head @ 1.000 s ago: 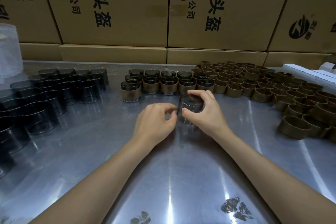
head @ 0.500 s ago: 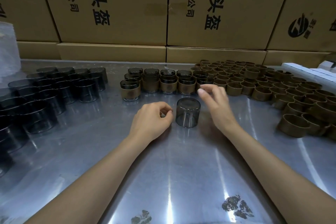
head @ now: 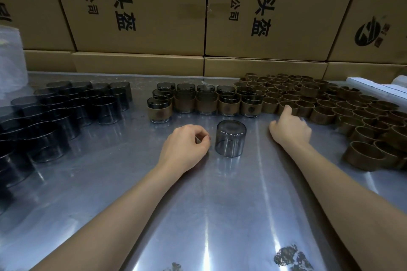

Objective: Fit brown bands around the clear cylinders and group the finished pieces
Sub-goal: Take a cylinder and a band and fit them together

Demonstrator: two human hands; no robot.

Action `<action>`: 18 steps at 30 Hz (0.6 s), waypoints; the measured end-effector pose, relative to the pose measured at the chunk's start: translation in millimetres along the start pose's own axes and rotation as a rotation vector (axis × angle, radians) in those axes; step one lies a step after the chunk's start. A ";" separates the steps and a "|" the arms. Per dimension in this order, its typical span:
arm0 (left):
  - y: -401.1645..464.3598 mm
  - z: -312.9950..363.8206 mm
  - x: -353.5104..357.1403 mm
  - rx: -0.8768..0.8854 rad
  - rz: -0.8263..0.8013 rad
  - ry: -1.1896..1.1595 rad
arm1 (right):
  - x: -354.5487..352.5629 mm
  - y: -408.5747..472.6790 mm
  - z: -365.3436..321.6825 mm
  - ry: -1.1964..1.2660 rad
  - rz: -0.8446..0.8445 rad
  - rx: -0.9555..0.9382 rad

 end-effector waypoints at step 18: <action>3.3 -2.4 2.3 -0.005 -0.011 -0.003 | -16.9 -10.9 1.2 0.134 0.143 -0.105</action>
Point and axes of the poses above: each hand's wrist, its own y-axis towards the middle knuckle, its own x-axis out of the palm, z = x × y, the point moved 6 cm from there along y, towards the middle knuckle, and after that the axes turned 6 degrees about -x, right-handed, at the moved point
